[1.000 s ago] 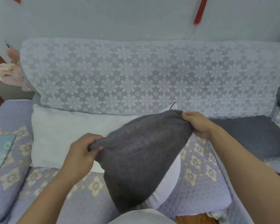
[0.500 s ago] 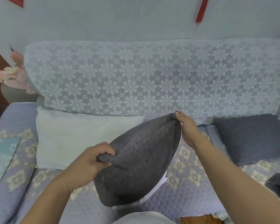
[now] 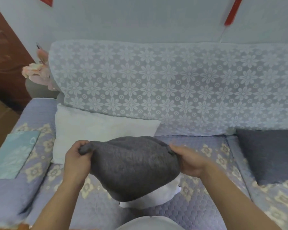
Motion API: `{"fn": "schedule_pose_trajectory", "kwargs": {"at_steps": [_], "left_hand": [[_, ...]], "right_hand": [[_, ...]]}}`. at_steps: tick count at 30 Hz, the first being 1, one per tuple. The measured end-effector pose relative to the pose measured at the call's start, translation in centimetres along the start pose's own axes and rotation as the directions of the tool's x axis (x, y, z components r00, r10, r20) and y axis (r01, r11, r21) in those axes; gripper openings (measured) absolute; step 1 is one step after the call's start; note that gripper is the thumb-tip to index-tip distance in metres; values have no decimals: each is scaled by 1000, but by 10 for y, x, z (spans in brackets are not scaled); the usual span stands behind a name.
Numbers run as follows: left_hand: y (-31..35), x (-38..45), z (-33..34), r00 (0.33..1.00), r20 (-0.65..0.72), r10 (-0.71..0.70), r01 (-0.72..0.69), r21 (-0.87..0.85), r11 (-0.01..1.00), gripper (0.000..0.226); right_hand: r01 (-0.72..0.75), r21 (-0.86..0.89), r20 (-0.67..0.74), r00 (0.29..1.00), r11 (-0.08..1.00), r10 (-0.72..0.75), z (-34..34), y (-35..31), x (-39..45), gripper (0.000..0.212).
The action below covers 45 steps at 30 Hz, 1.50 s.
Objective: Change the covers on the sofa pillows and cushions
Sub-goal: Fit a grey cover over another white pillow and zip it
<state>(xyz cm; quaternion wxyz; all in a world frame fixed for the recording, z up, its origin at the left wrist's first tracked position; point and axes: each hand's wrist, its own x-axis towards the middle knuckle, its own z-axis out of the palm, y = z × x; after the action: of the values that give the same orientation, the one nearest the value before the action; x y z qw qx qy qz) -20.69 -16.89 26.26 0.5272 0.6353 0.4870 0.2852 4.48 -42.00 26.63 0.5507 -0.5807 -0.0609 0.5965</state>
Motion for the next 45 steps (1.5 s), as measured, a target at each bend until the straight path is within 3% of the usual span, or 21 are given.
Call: {"fn": "schedule_pose_trajectory", "kwargs": {"at_steps": [2,6,10,12,14,16,18,20,22,23,25,29,31,34,35,37,38,40,42,44,45], "left_hand": [[-6,2,-1,999,-13,-30,31,44,999,38],[-13,3,-2,995,-90,-48,61,155,986,32],[-13,-1,4,989,-147,34,14,314,949,28],[-9,-3,7,987,-142,81,-25,359,933,27],[-9,-5,8,988,-122,98,-36,436,899,36],[-8,-9,8,974,-124,191,-70,637,768,59],[-1,-10,14,899,45,436,-314,760,569,70],[16,-19,38,745,403,531,-649,621,439,59],[31,-37,73,556,732,393,-823,418,385,51],[36,-46,90,479,831,282,-859,377,347,55],[37,-58,117,433,890,141,-884,390,256,62],[31,-64,118,434,888,150,-896,408,173,61],[23,-71,112,439,890,121,-897,425,122,65],[9,-84,107,465,883,61,-885,464,23,55],[3,-87,107,440,896,61,-898,441,0,46],[-6,-89,109,322,937,139,-943,330,-37,24],[-3,-85,109,288,937,200,-954,298,-19,16],[14,-67,108,327,878,349,-944,315,93,12],[49,-49,105,406,797,447,-913,331,240,19],[84,-41,99,520,704,484,-827,273,491,20],[100,-40,95,611,633,476,-732,224,643,17]], "right_hand": [[-86,69,56,995,994,82,9,9,0,40],[-55,239,-72,995,969,74,-1,18,4,37],[-99,268,-124,983,958,136,-6,21,-2,22],[-137,287,-128,975,948,180,-4,23,-3,28],[-158,336,-96,975,928,200,-5,28,2,40],[-180,354,-109,967,918,232,-6,33,6,36],[-194,283,-184,950,939,252,-8,42,10,33],[-195,192,-237,942,962,238,-5,48,13,31],[-194,87,-251,945,977,210,3,51,13,34],[-174,52,-241,953,983,181,7,52,13,35],[-92,31,-236,967,995,97,11,50,8,29],[116,125,-197,976,985,-90,3,55,-10,19],[68,192,-171,985,979,-35,-3,68,-8,9],[-105,213,-195,970,971,148,1,88,0,22],[-125,167,-220,962,978,161,6,90,1,22],[-66,80,-324,942,995,89,13,90,6,20],[4,55,-391,920,999,18,14,88,9,21],[140,-23,-490,861,990,-133,12,77,9,27],[198,-155,-516,819,968,-250,5,63,4,37],[223,-282,-501,796,933,-341,-2,52,-2,42],[237,-344,-497,775,908,-391,-6,46,-5,42]]}}
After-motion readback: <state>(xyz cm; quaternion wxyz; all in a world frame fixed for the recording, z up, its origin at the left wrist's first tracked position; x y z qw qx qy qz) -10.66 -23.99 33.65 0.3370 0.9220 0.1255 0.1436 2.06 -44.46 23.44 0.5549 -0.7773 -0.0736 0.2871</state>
